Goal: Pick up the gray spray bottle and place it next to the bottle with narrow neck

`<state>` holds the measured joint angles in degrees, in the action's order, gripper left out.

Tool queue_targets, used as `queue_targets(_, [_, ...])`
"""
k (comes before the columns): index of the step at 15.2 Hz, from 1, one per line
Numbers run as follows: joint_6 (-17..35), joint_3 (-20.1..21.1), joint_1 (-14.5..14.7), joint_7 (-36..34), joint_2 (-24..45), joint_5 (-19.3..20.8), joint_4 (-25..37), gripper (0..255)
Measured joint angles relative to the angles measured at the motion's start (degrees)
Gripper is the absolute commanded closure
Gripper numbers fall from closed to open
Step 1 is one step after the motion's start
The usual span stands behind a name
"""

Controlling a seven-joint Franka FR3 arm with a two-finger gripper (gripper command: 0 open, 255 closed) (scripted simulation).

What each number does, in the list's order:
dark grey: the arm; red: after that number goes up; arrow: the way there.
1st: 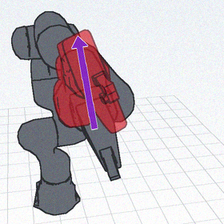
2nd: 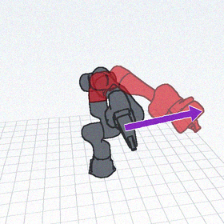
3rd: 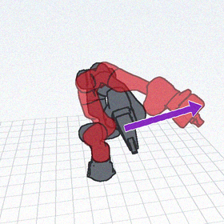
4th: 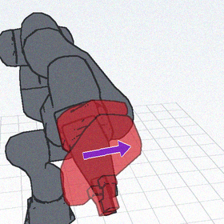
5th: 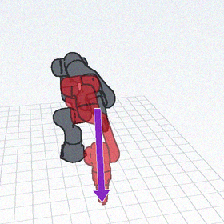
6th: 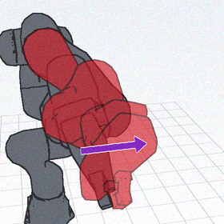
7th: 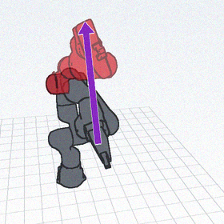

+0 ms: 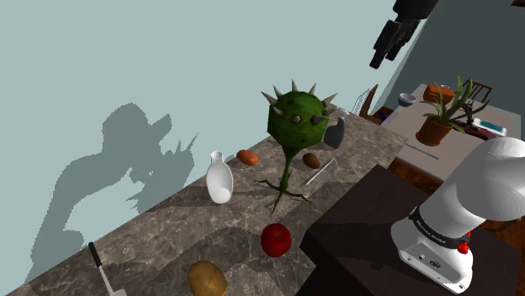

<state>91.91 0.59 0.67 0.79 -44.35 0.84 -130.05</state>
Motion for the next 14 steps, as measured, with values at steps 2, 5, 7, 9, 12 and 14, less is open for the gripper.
queue_targets(2, [0.7,-0.4,-0.1,0.4,0.0,0.2,-0.6,0])
queue_targets(5, [4.6,-2.6,-0.9,2.5,1.1,1.4,-3.3,0])
queue_targets(7, [8.0,-4.3,-1.5,4.1,2.5,2.3,-5.2,0])
queue_targets(9, [11.2,-5.8,-2.0,5.4,4.1,3.0,-6.7,0])
queue_targets(12, [16.4,-8.5,-3.0,8.0,6.6,4.2,-9.1,0])
queue_targets(14, [19.4,-10.4,-3.5,9.7,8.8,4.8,-9.7,0])
